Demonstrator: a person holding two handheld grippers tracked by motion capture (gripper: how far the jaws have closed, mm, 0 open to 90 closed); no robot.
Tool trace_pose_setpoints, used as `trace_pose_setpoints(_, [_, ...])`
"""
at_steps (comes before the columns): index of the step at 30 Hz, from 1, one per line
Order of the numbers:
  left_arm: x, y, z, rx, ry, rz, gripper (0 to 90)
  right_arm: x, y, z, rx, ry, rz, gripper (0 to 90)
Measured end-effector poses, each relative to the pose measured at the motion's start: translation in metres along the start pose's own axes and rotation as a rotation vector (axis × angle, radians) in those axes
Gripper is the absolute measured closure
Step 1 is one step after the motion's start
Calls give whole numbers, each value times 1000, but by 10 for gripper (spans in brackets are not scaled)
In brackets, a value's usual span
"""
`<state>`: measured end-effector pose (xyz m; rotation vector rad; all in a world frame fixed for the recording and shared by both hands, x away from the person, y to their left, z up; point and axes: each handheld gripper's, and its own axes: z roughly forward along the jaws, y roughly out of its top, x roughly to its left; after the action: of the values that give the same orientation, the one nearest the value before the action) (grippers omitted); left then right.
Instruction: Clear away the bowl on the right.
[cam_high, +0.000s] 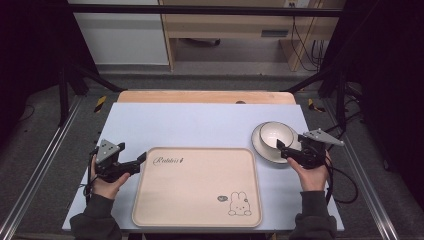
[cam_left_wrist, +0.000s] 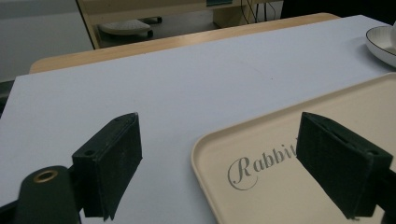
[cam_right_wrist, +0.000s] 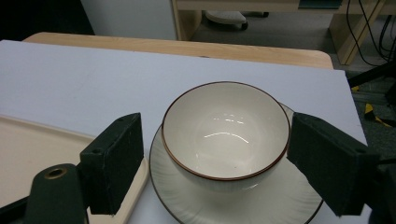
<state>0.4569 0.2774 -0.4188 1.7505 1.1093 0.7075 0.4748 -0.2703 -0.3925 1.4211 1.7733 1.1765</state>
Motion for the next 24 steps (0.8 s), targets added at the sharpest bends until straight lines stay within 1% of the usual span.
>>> trace_pose_setpoints(3, [0,0,1,3,0,2,140,-3,4,7,6,-15,-4,204])
trace_pose_setpoints(6, [0,0,1,4,-1,2,140,-5,6,10,11,-18,-3,215])
trace_pose_setpoints(11, [0,0,1,3,-1,2,140,-6,11,17,17,-22,-16,247])
trace_pose_setpoints(13, [0,0,1,4,0,1,140,-8,12,22,35,-32,-26,263])
trace_pose_setpoints(16, [0,0,1,4,2,3,140,-10,13,25,39,-31,-20,274])
trace_pose_setpoints(18, [-1,0,1,4,2,5,140,-12,16,31,43,-37,-21,285])
trace_pose_setpoints(21, [-2,0,1,2,2,6,140,-14,19,35,48,-44,-21,290])
trace_pose_setpoints(23, [-2,0,1,3,3,7,140,-18,22,40,51,-60,-20,299])
trace_pose_setpoints(24, [-2,0,1,1,2,6,140,-19,22,41,53,-59,-6,302])
